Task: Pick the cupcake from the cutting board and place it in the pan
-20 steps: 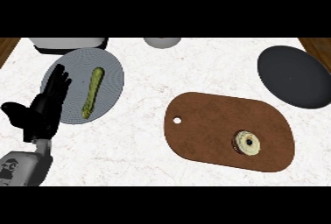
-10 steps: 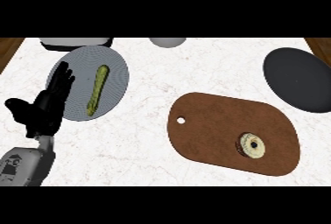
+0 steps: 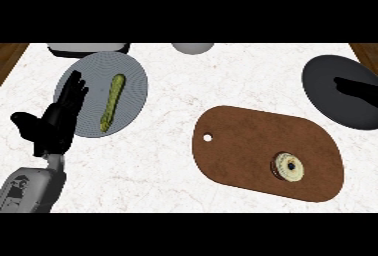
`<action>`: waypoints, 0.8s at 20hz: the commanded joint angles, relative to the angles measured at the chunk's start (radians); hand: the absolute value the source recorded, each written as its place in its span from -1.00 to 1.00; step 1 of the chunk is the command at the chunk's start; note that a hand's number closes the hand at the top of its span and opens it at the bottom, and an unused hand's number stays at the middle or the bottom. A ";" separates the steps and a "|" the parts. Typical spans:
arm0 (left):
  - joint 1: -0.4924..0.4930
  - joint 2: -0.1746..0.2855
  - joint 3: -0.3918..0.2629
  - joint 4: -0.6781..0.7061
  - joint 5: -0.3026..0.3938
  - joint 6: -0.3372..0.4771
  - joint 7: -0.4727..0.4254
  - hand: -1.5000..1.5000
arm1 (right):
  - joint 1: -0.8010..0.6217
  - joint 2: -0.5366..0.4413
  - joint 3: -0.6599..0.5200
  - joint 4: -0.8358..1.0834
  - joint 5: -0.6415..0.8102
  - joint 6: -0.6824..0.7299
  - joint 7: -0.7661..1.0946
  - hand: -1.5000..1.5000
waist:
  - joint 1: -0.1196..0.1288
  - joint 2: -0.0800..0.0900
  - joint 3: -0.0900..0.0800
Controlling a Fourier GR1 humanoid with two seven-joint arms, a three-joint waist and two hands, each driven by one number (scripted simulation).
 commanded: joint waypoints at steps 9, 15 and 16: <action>-0.032 -0.004 0.068 -0.010 -0.019 -0.040 0.054 0.00 | 0.008 0.183 0.133 -0.096 0.165 0.052 0.247 -1.00 | -0.007 -0.001 0.001; 0.030 -0.062 0.027 -0.067 -0.077 -0.012 0.028 0.00 | 0.012 0.225 0.108 0.025 0.294 0.096 0.196 -1.00 | -0.006 -0.001 0.001; 0.004 -0.050 0.041 -0.054 -0.056 -0.030 0.061 0.00 | -0.079 0.218 0.131 0.088 0.274 0.133 0.238 -1.00 | 0.000 0.001 0.001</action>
